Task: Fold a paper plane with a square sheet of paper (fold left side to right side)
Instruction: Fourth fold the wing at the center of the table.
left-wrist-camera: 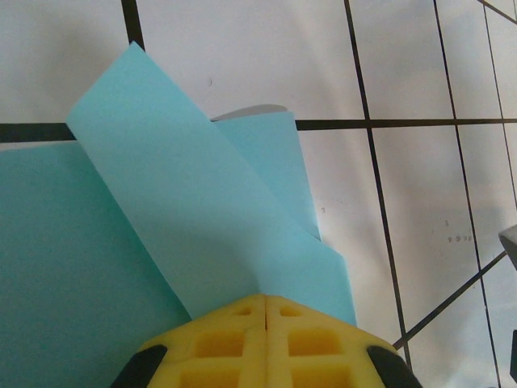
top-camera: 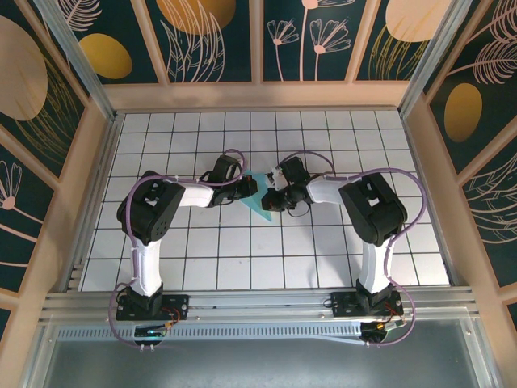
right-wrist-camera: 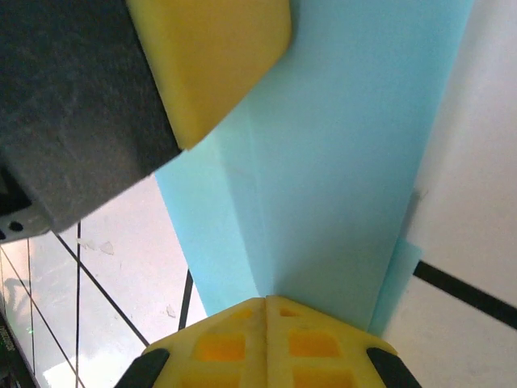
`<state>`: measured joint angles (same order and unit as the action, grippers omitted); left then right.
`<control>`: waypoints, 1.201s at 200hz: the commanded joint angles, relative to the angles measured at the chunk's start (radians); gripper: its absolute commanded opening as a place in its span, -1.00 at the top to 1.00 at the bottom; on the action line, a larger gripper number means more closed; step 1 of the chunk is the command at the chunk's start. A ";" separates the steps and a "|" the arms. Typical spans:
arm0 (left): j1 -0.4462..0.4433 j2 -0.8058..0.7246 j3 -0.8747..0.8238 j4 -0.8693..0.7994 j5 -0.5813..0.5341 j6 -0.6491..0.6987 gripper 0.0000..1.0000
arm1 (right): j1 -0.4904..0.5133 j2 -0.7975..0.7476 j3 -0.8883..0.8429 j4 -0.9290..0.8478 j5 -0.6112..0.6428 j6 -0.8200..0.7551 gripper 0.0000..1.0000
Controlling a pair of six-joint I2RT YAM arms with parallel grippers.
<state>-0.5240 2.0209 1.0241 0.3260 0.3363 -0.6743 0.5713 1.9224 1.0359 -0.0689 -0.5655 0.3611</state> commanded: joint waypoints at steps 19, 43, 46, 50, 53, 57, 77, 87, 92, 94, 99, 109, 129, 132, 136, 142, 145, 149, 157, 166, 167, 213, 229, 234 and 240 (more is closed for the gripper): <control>0.009 0.044 -0.032 -0.080 -0.060 0.008 1.00 | 0.008 -0.072 0.000 -0.074 0.003 0.003 1.00; 0.009 0.032 -0.045 -0.058 -0.043 0.009 1.00 | -0.001 -0.102 -0.002 -0.037 -0.024 0.029 1.00; 0.009 0.030 -0.045 -0.057 -0.041 0.010 1.00 | -0.002 -0.105 -0.003 -0.032 -0.030 0.031 1.00; 0.009 0.030 -0.045 -0.056 -0.040 0.009 1.00 | -0.002 -0.108 -0.007 -0.026 -0.037 0.035 1.00; 0.008 0.029 -0.045 -0.055 -0.038 0.009 1.00 | -0.003 -0.109 -0.009 -0.022 -0.043 0.039 1.00; 0.009 0.028 -0.045 -0.056 -0.037 0.010 1.00 | -0.002 -0.110 -0.013 -0.017 -0.051 0.042 1.00; 0.009 0.027 -0.045 -0.056 -0.037 0.011 1.00 | 0.003 -0.107 -0.036 -0.003 -0.082 0.057 1.00; 0.009 0.026 -0.045 -0.057 -0.037 0.010 1.00 | 0.008 -0.108 -0.055 0.005 -0.086 0.063 1.00; 0.009 0.028 -0.046 -0.056 -0.036 0.010 1.00 | 0.010 -0.106 -0.062 0.008 -0.087 0.067 1.00; 0.009 0.028 -0.045 -0.056 -0.036 0.010 1.00 | 0.010 -0.106 -0.067 0.010 -0.088 0.068 1.00; 0.009 0.029 -0.045 -0.057 -0.036 0.010 1.00 | 0.010 -0.105 -0.075 0.014 -0.088 0.071 1.00; 0.009 0.028 -0.045 -0.056 -0.037 0.009 1.00 | 0.010 -0.105 -0.093 0.028 -0.089 0.075 1.00; 0.009 0.029 -0.045 -0.059 -0.039 0.009 1.00 | 0.009 -0.103 -0.116 0.049 -0.087 0.087 1.00; 0.009 0.030 -0.045 -0.060 -0.039 0.009 1.00 | 0.009 -0.103 -0.120 0.052 -0.086 0.090 1.00; 0.009 0.030 -0.047 -0.059 -0.039 0.009 1.00 | 0.009 -0.103 -0.123 0.058 -0.086 0.093 1.00; 0.009 0.031 -0.046 -0.062 -0.040 0.009 1.00 | 0.009 -0.102 -0.126 0.066 -0.089 0.097 1.00; 0.009 0.031 -0.046 -0.060 -0.039 0.010 1.00 | 0.009 -0.103 -0.128 0.068 -0.091 0.099 1.00; 0.009 0.033 -0.045 -0.061 -0.039 0.009 1.00 | 0.009 -0.103 -0.128 0.071 -0.092 0.101 1.00; 0.009 0.034 -0.041 -0.064 -0.039 0.008 1.00 | 0.008 -0.102 -0.126 0.073 -0.093 0.102 1.00; 0.009 0.036 -0.040 -0.065 -0.039 0.008 1.00 | 0.007 -0.103 -0.120 0.070 -0.094 0.100 1.00; 0.009 0.036 -0.040 -0.064 -0.038 0.009 1.00 | 0.007 -0.103 -0.119 0.070 -0.095 0.100 1.00; 0.009 0.032 -0.039 -0.065 -0.037 0.008 1.00 | -0.010 -0.101 -0.064 0.039 -0.084 0.075 1.00; 0.009 0.032 -0.041 -0.061 -0.038 0.007 1.00 | -0.014 -0.083 -0.056 0.049 -0.083 0.076 1.00; 0.009 0.031 -0.041 -0.063 -0.037 0.007 1.00 | -0.013 -0.076 -0.051 0.049 -0.083 0.075 1.00; 0.009 0.030 -0.041 -0.062 -0.036 0.006 1.00 | -0.013 -0.069 -0.047 0.049 -0.088 0.075 1.00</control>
<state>-0.5236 2.0205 1.0153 0.3485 0.3363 -0.6743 0.5663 1.8370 0.9565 -0.0254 -0.6415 0.4511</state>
